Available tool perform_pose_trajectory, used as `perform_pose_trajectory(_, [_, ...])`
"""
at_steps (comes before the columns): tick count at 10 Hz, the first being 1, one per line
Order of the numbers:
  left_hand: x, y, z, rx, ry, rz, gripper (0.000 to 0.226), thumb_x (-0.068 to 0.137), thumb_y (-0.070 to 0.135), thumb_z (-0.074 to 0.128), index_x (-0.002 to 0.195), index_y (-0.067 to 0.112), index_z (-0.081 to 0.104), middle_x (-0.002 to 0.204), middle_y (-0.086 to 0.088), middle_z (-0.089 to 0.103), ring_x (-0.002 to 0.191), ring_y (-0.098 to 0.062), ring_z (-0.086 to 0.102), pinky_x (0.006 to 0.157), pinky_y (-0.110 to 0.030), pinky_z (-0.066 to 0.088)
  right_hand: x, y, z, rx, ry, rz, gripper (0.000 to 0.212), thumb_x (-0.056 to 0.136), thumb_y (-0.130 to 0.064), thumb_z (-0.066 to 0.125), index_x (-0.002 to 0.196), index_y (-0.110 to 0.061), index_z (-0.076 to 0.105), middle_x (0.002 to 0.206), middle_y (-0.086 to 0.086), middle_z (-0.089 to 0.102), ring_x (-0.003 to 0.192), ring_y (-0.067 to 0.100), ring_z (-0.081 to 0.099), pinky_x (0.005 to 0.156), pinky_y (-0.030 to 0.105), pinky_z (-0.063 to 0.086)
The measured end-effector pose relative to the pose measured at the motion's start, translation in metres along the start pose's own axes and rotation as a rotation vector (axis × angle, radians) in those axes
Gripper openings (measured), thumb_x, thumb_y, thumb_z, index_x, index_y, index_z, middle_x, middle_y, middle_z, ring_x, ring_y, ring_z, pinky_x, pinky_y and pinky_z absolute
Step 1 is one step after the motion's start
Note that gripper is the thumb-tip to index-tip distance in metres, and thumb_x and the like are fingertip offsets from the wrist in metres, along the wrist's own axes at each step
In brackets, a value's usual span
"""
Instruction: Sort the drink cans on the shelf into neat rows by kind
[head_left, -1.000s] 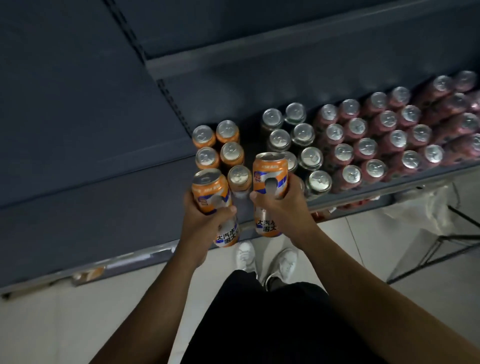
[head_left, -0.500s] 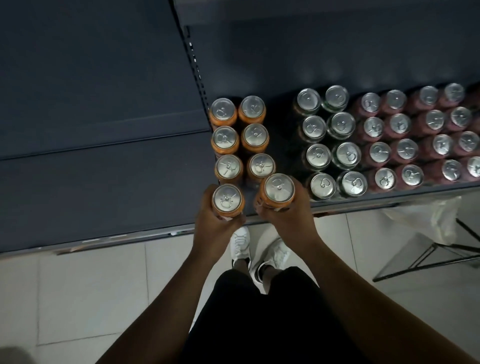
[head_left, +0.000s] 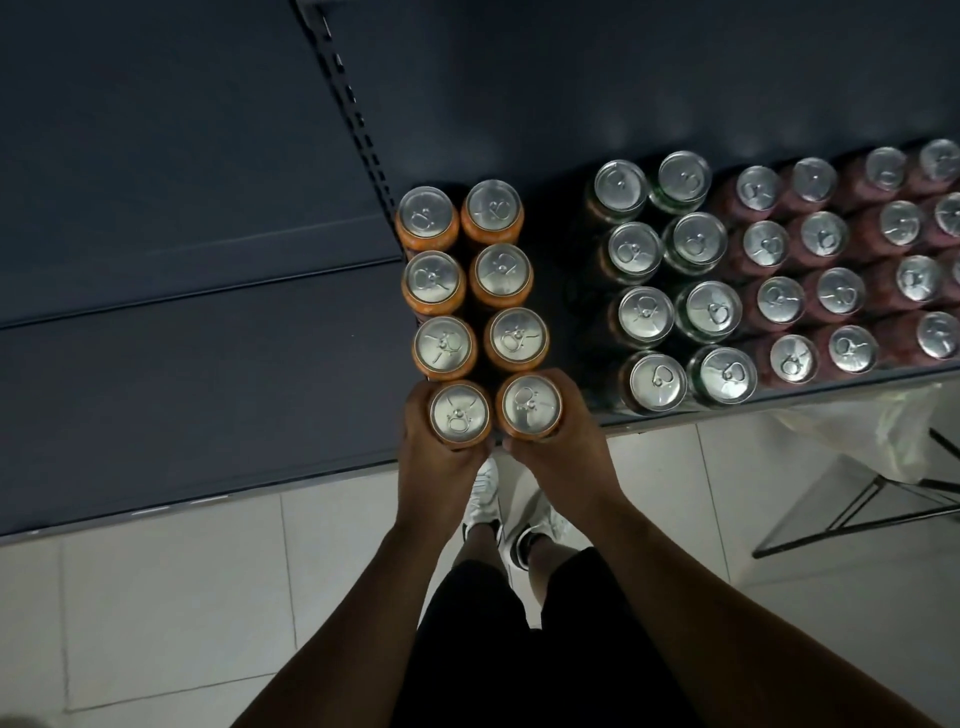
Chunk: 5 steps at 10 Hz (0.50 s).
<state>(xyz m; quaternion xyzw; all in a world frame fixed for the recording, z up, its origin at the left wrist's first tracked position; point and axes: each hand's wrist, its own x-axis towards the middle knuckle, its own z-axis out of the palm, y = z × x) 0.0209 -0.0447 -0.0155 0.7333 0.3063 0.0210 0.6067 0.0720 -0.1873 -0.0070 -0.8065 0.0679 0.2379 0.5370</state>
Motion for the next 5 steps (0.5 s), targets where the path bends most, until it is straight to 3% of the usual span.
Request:
perform_pose_trajectory(2, [0.002, 0.001, -0.005, 0.012, -0.036, -0.018, 0.078, 0.071, 0.017, 0.094, 0.13, 0.036, 0.047, 0.121, 0.025, 0.065, 0.113, -0.002, 0.065, 0.087, -0.023, 0.054, 0.005, 0.01, 0.005, 0.018, 0.005, 0.007, 0.06, 0.073, -0.009, 0.087, 0.117, -0.035, 0.056, 0.111, -0.01, 0.07, 0.104, 0.012, 0.069, 0.09, 0.047, 0.059])
perform_pose_trajectory(4, [-0.001, 0.007, -0.01, 0.055, -0.071, -0.044, 0.074, 0.071, 0.022, 0.094, 0.125, 0.045, 0.049, 0.117, 0.025, 0.067, 0.109, 0.001, 0.066, 0.089, -0.035, 0.059, 0.001, 0.01, 0.005, 0.021, 0.029, 0.054, 0.067, 0.069, -0.02, 0.089, 0.122, -0.041, 0.053, 0.113, -0.013, 0.07, 0.105, 0.008, 0.068, 0.09, 0.045, 0.059])
perform_pose_trajectory(5, [-0.009, 0.012, -0.014, 0.05, -0.09, -0.022, 0.072, 0.071, 0.026, 0.094, 0.125, 0.046, 0.049, 0.119, 0.021, 0.067, 0.111, 0.0, 0.066, 0.089, -0.034, 0.058, -0.006, 0.004, 0.003, 0.055, 0.001, 0.071, 0.072, 0.067, -0.028, 0.086, 0.129, -0.039, 0.051, 0.117, -0.012, 0.069, 0.108, 0.008, 0.068, 0.092, 0.045, 0.059])
